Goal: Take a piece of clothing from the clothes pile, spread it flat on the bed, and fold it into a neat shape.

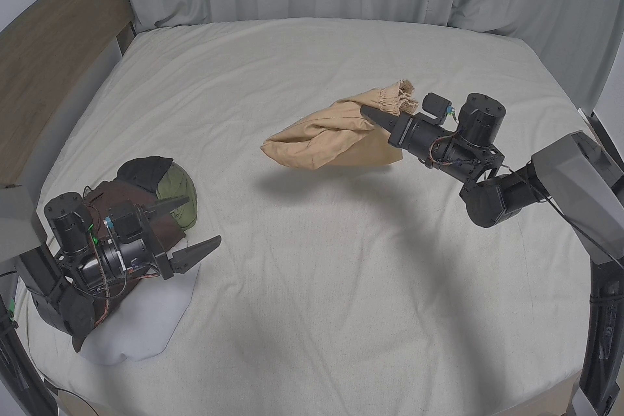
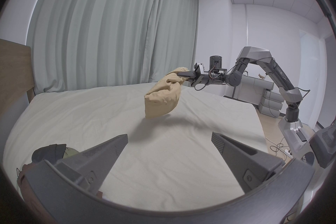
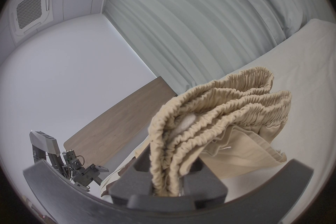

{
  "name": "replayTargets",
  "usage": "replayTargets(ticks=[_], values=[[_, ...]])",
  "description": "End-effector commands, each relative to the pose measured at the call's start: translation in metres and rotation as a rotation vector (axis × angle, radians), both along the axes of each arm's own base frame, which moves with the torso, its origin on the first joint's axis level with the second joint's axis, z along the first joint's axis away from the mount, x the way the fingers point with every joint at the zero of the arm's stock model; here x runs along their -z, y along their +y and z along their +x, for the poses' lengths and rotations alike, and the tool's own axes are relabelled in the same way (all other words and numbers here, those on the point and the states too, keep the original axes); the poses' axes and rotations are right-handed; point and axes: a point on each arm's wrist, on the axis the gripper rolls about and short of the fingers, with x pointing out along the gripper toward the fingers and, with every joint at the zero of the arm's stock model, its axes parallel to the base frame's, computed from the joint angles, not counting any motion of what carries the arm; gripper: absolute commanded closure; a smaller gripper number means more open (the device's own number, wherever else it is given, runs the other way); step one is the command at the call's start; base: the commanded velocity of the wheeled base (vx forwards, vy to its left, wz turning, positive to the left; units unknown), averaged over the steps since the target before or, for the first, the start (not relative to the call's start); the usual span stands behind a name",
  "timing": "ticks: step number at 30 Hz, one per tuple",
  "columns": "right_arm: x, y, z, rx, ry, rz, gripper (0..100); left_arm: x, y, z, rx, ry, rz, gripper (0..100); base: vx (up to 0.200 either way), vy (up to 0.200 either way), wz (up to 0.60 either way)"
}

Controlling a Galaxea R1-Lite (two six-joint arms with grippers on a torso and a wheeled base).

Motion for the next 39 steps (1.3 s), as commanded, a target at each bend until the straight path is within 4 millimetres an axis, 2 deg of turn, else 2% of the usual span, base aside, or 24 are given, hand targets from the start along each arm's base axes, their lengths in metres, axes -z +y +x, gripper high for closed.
replayTargets(ticks=[1,13,16,21,27,31,39], values=[[0.005,0.004,0.011,0.000,0.005,-0.002,100,0.000,0.000,0.000,-0.002,0.001,0.000,0,0.000,0.000,0.00],[-0.001,0.007,0.045,0.019,0.009,-0.002,100,0.003,0.000,0.001,-0.002,0.011,0.001,0,0.000,0.000,0.00],[0.006,0.003,0.053,0.034,0.015,-0.003,100,0.002,0.000,0.000,-0.002,0.009,0.000,0,0.000,0.000,0.00],[0.024,0.003,0.060,0.040,0.041,-0.012,100,0.004,0.000,0.000,-0.002,0.014,0.001,0,0.000,0.000,0.00],[0.016,0.001,0.065,0.046,0.020,-0.004,100,0.004,0.000,0.000,0.000,0.015,0.001,0,0.000,0.000,0.00],[-0.002,-0.001,0.070,0.052,0.004,0.001,100,0.005,0.000,0.000,-0.002,0.020,0.001,0,0.000,0.000,0.00],[0.009,-0.007,0.074,0.068,0.096,-0.029,100,0.005,0.000,0.001,0.000,0.020,0.001,0,0.000,0.000,0.00]])
